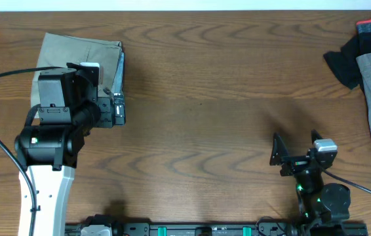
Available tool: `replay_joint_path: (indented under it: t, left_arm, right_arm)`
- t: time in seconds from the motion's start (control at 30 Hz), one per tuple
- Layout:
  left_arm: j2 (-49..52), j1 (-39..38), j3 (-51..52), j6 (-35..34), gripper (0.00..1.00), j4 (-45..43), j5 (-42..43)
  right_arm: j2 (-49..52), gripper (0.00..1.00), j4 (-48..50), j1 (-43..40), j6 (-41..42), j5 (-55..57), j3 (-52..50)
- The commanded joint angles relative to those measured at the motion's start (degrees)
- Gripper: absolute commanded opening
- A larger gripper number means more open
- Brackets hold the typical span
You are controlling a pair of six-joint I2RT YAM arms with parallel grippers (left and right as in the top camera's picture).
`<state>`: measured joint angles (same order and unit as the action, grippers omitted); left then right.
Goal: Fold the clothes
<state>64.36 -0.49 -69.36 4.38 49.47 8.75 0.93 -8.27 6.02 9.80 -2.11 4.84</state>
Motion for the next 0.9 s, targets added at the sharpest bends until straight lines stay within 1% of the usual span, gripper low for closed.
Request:
replay_joint_path:
  t: [0.0,0.07,0.87]
  left_arm:
    - [0.07,-0.20,0.24,0.31,0.98,0.02,-0.33]
    - [0.07,-0.20,0.24,0.31,0.98,0.02,-0.33]
    - [0.07,-0.20,0.24,0.31,0.98,0.02,-0.33]
  right_arm:
    - [-0.66,0.99,3.19,-0.37,-0.39,-1.40,-2.97]
    - [-0.66,0.99,4.85,-0.37,-0.20,-1.53,-4.55]
    - [-0.61,0.99,4.42,-0.37,-0.02,-1.31,-4.52]
